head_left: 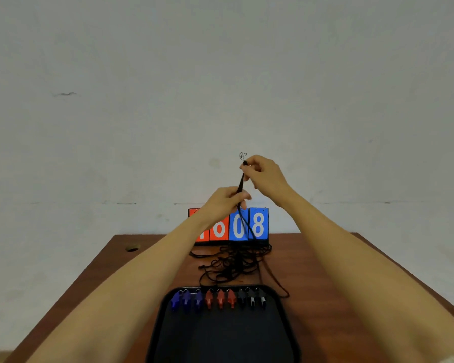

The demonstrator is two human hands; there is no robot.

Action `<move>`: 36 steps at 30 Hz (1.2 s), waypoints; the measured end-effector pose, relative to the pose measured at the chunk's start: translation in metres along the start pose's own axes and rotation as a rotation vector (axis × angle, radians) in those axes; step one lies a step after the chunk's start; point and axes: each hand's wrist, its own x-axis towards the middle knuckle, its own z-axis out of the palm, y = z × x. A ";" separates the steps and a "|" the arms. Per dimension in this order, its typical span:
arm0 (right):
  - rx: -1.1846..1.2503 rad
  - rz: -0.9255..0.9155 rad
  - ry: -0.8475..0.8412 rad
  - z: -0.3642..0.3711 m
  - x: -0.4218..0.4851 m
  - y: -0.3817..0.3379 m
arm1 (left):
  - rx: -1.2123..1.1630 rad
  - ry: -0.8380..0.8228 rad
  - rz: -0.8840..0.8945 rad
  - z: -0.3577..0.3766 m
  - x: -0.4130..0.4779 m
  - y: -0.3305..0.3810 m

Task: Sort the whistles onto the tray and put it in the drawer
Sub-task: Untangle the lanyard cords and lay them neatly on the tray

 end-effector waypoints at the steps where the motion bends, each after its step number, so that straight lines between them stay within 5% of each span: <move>1: -0.021 0.005 0.039 -0.003 0.000 0.000 | -0.001 0.018 -0.016 -0.001 -0.002 -0.003; 6: -0.009 0.128 0.145 -0.023 -0.007 0.014 | 0.268 0.067 -0.110 -0.018 -0.014 -0.029; 14: -0.015 0.326 0.064 -0.034 -0.025 0.057 | 0.466 0.114 -0.168 -0.048 -0.038 -0.058; 30: -0.184 0.631 0.062 -0.008 -0.122 0.153 | 1.198 -0.033 -0.341 -0.052 -0.120 -0.162; 33: -0.239 0.705 0.019 0.001 -0.137 0.170 | 1.111 0.027 -0.379 -0.046 -0.137 -0.175; 36: -0.262 0.746 -0.013 0.007 -0.154 0.184 | 0.740 0.075 -0.495 -0.045 -0.154 -0.189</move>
